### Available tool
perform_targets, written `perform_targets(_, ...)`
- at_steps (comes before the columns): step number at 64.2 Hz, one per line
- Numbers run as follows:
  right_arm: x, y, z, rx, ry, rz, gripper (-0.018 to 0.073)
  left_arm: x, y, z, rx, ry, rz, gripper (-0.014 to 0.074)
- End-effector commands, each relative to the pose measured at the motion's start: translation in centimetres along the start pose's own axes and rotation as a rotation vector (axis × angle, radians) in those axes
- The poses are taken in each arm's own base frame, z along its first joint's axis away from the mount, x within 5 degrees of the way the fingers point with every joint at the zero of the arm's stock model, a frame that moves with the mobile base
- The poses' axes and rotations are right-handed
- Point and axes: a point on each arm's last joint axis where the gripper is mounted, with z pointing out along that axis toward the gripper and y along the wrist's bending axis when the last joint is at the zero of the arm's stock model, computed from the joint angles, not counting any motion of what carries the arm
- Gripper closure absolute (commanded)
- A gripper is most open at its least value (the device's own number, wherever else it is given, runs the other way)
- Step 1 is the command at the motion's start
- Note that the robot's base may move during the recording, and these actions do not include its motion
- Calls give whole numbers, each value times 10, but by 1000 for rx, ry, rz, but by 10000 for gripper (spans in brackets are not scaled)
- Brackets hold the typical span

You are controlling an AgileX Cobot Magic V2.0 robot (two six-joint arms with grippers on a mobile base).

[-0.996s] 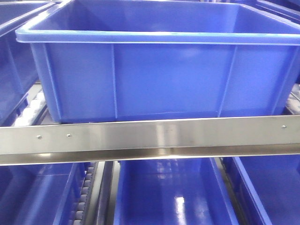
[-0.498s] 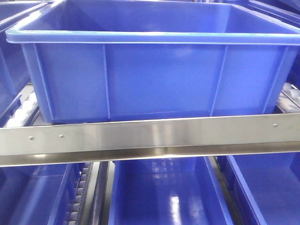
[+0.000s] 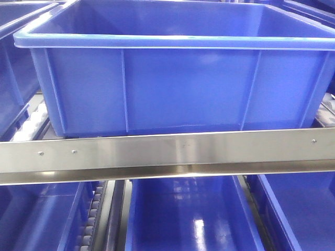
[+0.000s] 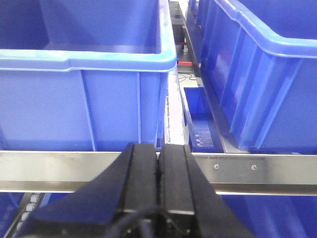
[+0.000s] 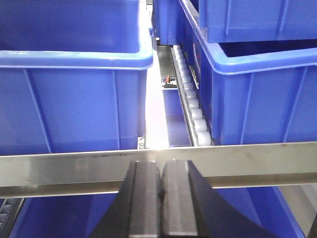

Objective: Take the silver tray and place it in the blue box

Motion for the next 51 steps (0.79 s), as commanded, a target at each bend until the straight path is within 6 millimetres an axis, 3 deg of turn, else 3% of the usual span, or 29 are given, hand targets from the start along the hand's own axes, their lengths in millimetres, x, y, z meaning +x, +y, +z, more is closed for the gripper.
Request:
perform_targets(1,-9,0,-2,-4,-113,1,503,-9,0,-2,-4,-101,-9,701)
perform_targets(51,-9,0,-2,-4,-113,1,503,-9,0,-2,-4,-101,-9,701)
